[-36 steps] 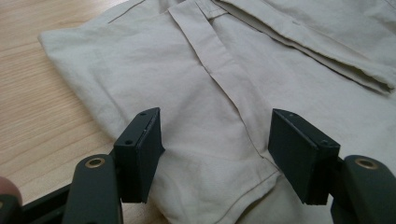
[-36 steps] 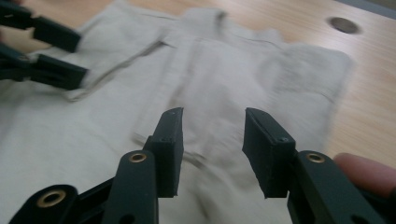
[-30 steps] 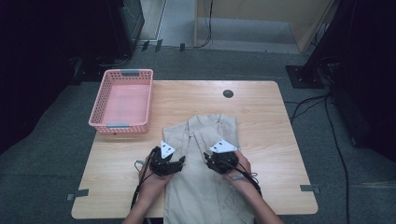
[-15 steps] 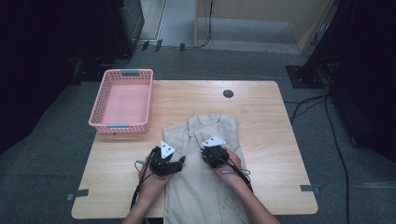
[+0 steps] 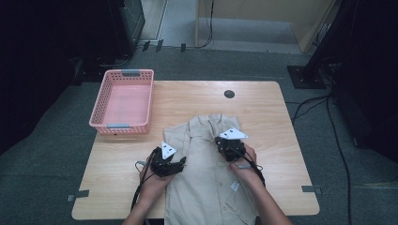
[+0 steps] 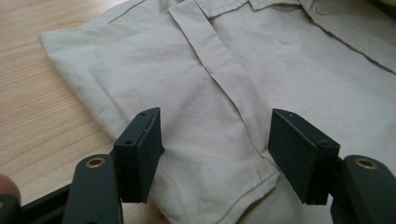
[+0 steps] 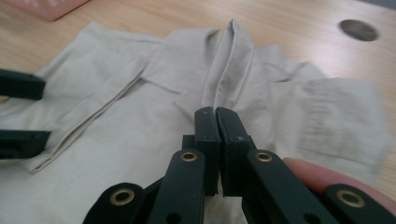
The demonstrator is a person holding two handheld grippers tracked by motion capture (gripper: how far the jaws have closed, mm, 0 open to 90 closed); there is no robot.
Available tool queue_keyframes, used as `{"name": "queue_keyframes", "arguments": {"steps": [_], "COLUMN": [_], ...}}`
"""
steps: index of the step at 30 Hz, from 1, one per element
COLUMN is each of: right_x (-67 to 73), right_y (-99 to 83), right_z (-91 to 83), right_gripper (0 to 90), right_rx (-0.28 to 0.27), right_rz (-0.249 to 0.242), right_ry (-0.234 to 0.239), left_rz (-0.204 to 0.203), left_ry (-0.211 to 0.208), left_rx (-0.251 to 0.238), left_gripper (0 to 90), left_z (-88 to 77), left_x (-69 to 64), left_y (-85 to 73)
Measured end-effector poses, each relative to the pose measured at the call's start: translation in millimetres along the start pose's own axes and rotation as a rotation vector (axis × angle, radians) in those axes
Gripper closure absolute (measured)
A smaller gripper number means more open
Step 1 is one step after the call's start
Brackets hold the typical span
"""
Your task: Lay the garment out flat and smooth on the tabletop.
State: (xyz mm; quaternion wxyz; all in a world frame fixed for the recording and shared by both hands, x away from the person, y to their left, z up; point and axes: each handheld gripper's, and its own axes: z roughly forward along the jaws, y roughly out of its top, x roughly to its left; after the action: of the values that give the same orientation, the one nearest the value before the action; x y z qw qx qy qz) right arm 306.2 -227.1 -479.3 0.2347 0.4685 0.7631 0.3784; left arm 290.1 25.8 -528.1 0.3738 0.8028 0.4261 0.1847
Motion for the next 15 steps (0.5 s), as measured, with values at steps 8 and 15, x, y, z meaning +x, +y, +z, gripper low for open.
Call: {"name": "queue_keyframes", "arguments": {"steps": [8, 15], "right_x": [-43.4, -77.4], "right_y": [-3.9, -14.9], "right_z": [-22.1, -33.3], "right_gripper": [88.6, 88.6], "right_rx": [-0.038, -0.044], "right_rz": [0.072, 0.128], "right_ry": [-0.074, -0.141], "left_rz": [0.001, 0.003], "left_ry": [0.001, 0.002], "left_rx": [0.001, 0.002], "left_gripper": [35.7, 35.6], "left_z": [0.0, 0.0], "left_x": [0.0, -0.2], "left_y": [0.0, 0.0]}}
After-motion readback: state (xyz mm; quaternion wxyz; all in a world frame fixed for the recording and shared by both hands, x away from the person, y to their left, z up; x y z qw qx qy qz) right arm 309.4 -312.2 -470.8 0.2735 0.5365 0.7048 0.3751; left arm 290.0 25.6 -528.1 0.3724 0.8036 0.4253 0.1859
